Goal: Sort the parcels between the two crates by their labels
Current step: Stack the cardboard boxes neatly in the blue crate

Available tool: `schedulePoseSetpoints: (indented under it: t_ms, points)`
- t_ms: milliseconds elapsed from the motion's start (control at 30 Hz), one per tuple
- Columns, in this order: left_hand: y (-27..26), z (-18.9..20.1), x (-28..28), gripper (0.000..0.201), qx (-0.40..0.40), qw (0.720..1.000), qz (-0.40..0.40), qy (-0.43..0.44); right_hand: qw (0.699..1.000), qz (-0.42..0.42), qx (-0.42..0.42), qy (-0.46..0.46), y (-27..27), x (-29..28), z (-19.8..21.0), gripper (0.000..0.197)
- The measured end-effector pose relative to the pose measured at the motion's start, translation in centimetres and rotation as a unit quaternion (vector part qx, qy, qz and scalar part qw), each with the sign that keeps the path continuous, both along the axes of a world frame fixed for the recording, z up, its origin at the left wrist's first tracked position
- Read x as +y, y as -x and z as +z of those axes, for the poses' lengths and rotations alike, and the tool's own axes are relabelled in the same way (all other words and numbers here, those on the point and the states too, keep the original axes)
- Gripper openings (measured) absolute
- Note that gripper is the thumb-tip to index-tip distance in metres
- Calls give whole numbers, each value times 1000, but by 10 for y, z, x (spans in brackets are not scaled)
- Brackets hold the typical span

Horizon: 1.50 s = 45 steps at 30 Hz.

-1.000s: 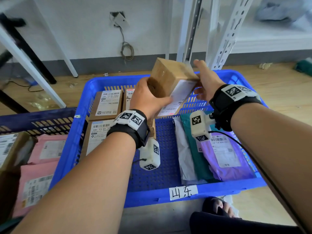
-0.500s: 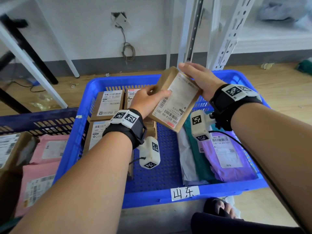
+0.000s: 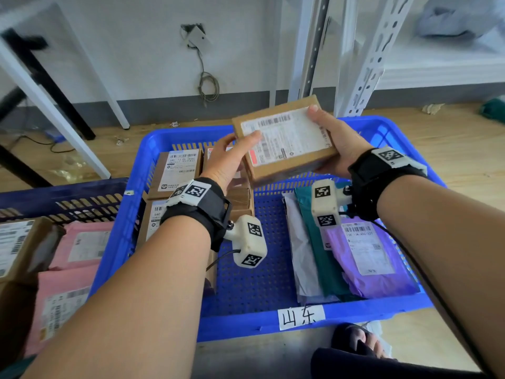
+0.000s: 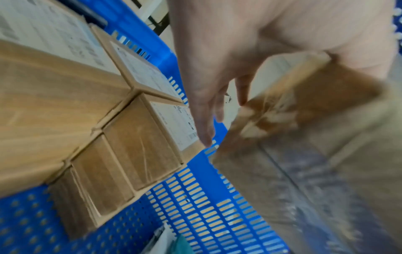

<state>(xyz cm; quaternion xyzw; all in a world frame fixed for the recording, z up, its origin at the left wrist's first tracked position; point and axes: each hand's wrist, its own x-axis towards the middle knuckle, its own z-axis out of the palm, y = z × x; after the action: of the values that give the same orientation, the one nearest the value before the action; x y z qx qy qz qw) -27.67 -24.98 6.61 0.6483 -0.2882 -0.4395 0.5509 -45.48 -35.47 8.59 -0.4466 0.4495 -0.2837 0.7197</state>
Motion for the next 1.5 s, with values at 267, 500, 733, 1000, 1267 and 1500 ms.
schedulePoseSetpoints:
  t_ms: [267, 500, 733, 1000, 1267, 1500]
  points:
    - [-3, 1, 3, 41, 23, 998, -46, -26, 995, -20, 78, 65, -7, -1, -2, 37]
    - [-18, 8, 10, 9, 25, 988, -139, -70, 930, 290, 215, 68, -7, 6, -3, 51]
    - [-39, -5, 3, 26, -91, 995, 9, -31, 920, 361, 151, -32, 9, 13, -37, 93]
    - [-68, -43, 18, 15, -238, 964, 24, -119, 876, 417, 221, -103, 17, 36, -88, 69]
    - [-80, -54, 31, 21, -290, 941, 104, -144, 856, 399, 285, -164, -19, 66, -136, 18]
    - [-98, -67, 34, 23, -254, 955, 75, -136, 867, 332, 331, -169, -59, 72, -203, 70]
